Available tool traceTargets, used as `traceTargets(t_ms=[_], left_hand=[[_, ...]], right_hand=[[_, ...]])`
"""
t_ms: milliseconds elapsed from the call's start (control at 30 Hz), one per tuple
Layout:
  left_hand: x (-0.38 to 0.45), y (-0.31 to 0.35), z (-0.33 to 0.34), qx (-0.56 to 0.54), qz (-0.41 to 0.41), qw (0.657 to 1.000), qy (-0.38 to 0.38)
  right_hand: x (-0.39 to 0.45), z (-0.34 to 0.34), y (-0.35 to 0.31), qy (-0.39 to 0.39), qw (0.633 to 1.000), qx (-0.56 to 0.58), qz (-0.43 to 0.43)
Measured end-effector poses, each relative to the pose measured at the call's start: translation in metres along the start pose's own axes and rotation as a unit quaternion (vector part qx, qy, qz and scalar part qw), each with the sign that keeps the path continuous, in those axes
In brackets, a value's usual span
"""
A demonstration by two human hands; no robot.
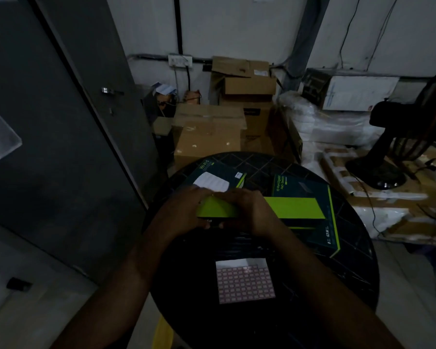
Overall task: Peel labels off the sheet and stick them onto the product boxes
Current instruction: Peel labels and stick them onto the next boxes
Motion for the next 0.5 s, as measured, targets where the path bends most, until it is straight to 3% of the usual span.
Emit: traceTargets(t_ms=[100, 200, 267, 367, 500], left_hand=[[-0.002, -0.018, 0.019, -0.035, -0.015, 0.999, -0.006], [-0.008, -0.035, 0.027, -0.033, -0.016, 0.999, 0.006], [-0.012, -0.045, 0.024, -0.047, -0.008, 0.999, 0.017], [-0.016, -0.056, 0.018, -0.09, -0.018, 0.995, 0.026], [-0.011, -0.056, 0.014, -0.07, -0.005, 0.997, 0.027]], right_hand=[[-0.004, 0.001, 0.008, -0.05, 0.992, -0.106, 0.037], [-0.019, -0.01, 0.036, -0.117, 0.954, -0.258, 0.1], [-0.034, -0.024, 0.059, -0.135, 0.937, -0.278, 0.162], [-0.042, -0.043, 0.067, -0.121, 0.945, -0.246, 0.18], [-0.032, -0.063, 0.039, -0.06, 0.948, -0.287, 0.123]])
Point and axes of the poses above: each hand's wrist, its own x-axis towards the middle knuckle, its own z-axis out of the palm, y = z × x, the point moved 5 cm from there along x, towards the middle knuckle, and after that the axes turned 4 degrees about z, right-handed, at the moved point
